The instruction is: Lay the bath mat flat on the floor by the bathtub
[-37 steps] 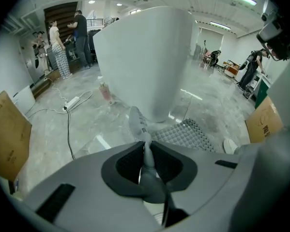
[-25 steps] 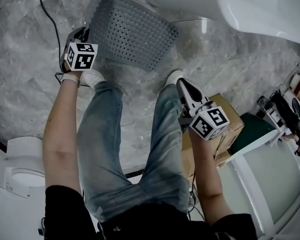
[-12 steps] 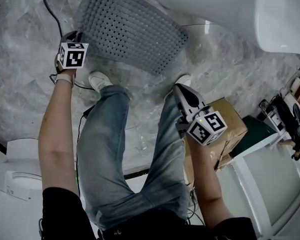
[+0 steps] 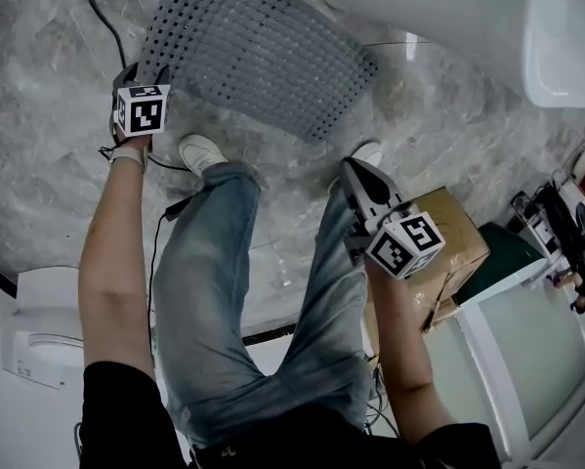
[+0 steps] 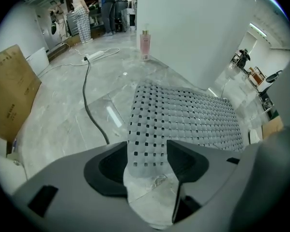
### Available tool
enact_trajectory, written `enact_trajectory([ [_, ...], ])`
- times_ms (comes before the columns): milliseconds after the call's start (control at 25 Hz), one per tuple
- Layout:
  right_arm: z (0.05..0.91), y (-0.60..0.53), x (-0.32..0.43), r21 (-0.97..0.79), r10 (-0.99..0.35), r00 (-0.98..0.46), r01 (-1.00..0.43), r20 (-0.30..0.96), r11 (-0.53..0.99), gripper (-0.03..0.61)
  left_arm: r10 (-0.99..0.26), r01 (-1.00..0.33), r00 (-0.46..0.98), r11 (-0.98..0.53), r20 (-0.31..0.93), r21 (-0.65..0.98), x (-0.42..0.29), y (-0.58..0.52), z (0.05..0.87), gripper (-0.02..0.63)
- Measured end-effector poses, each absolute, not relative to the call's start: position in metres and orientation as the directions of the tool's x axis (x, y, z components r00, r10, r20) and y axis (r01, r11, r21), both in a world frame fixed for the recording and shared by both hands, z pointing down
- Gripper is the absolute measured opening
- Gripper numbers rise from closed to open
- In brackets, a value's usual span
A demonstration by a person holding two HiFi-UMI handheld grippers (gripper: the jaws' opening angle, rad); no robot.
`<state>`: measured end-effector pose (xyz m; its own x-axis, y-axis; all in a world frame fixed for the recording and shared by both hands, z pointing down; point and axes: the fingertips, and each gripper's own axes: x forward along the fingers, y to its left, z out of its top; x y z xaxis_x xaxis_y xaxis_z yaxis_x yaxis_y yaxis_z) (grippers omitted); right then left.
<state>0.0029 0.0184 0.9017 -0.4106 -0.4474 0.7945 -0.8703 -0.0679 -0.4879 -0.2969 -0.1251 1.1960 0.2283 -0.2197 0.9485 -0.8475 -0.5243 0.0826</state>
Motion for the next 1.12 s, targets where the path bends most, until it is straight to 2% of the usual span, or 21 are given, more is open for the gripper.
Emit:
enact_trajectory([
  [160, 0.888, 0.007, -0.005, -0.491, -0.444, -0.427, -0.87, 0.787, -0.033, 0.025, -0.218, -0.865, 0.242, -0.491, 0.945, 0.108, -0.299, -0.121, 1.17, 0.257],
  [360, 0.875, -0.011, -0.004, -0.491, -0.435, -0.453, -0.871, 0.778, 0.028, 0.025, -0.303, -0.91, 0.241, -0.401, 0.922, 0.106, -0.297, -0.121, 1.111, 0.061],
  [480, 0.876, -0.02, 0.007, -0.477, -0.434, -0.458, -0.876, 0.776, 0.072, 0.025, -0.373, -0.923, 0.252, -0.37, 0.893, 0.106, -0.289, -0.117, 1.077, 0.027],
  [600, 0.888, -0.022, 0.023, -0.462, -0.435, -0.45, -0.883, 0.78, 0.083, 0.025, -0.408, -0.935, 0.27, -0.328, 0.872, 0.135, -0.275, -0.106, 1.053, 0.018],
  [880, 0.932, -0.008, 0.063, -0.427, -0.366, -0.431, -0.899, 0.825, 0.098, 0.025, -0.47, -0.962, 0.257, -0.042, 0.845, 0.269, -0.241, -0.044, 0.999, 0.017],
  [1120, 0.984, 0.015, 0.09, -0.412, -0.292, -0.43, -0.903, 0.854, 0.125, 0.026, -0.443, -0.953, 0.227, 0.083, 0.867, 0.291, -0.207, 0.021, 0.979, 0.018],
])
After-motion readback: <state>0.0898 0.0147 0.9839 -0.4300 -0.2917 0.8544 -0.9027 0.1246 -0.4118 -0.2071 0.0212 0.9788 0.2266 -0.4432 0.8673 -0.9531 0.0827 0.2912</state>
